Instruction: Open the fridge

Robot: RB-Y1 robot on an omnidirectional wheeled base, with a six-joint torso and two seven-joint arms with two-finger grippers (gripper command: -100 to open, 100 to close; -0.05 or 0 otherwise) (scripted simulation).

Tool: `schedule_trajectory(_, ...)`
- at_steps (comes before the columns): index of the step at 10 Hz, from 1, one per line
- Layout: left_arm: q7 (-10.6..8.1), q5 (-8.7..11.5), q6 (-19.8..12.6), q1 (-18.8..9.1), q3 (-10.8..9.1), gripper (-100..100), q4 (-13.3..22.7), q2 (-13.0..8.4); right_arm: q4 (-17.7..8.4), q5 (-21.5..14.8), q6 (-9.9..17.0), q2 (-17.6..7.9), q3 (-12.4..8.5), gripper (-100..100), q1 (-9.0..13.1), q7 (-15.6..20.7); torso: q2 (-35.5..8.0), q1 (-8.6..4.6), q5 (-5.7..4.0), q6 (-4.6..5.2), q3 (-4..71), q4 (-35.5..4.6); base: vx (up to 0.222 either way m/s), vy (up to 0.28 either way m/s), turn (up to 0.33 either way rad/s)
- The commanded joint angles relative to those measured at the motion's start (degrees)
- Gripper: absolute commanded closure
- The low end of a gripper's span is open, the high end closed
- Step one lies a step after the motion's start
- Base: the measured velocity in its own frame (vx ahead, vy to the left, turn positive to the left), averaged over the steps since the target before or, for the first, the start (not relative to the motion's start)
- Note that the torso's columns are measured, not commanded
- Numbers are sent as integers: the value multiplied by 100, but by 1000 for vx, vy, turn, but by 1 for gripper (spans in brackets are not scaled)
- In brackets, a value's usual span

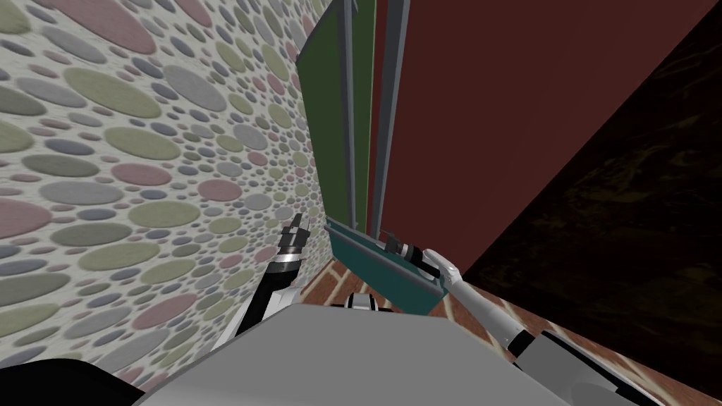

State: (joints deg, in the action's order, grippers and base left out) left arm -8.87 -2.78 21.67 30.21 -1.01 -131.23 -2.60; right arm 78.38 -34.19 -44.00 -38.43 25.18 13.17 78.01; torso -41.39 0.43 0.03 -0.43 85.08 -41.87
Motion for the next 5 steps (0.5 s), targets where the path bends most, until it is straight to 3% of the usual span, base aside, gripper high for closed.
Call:
schedule_trajectory(1,0,0,0,0,0,0,0,0,-289,-139,-431,28,-413,-100,13,-23,6,2,4,1,5,-5,-5,61,-17)
schedule_trajectory(2,0,0,0,0,0,0,0,0,-591,-413,-673,21,-601,-100,-34,-95,1,-11,3,1,5,-19,14,111,77)
schedule_trajectory(4,0,0,0,1,0,0,-1,0,-627,-431,-969,21,-971,-100,-34,-95,-27,-9,5,20,-12,-20,22,87,33)
schedule_trajectory(5,0,0,0,1,-1,0,0,0,-627,-431,-969,21,-985,-100,-34,-95,-43,-40,0,13,-23,-41,-8,22,-15)
